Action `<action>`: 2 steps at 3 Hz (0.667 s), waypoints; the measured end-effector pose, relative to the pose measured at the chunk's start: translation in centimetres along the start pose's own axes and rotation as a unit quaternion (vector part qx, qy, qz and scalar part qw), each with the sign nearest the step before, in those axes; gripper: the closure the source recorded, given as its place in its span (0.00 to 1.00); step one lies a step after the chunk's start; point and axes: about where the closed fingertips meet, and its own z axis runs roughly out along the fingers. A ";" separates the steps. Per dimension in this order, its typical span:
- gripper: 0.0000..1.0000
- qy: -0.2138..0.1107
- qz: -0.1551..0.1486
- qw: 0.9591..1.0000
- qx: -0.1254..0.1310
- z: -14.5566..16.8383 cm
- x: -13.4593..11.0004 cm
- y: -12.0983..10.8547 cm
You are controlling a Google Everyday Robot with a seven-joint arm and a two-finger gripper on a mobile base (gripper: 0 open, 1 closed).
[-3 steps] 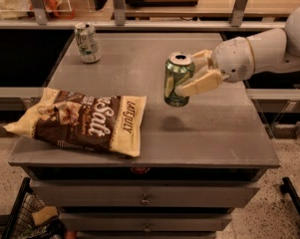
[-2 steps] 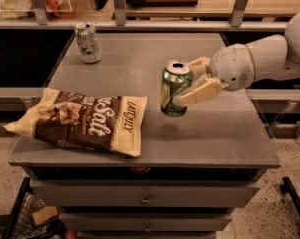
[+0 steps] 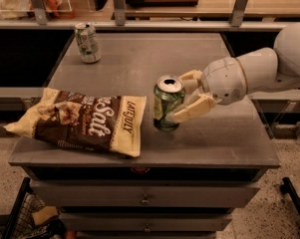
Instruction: Move green can near brown chip bag
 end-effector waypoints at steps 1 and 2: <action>1.00 -0.001 -0.009 1.000 -0.011 1.1 0.6 0.6; 0.83 0.001 -0.009 1.000 -0.021 2.0 1.4 0.9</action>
Offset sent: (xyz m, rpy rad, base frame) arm -0.0105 0.0148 -0.0340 -0.0143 0.0044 0.0571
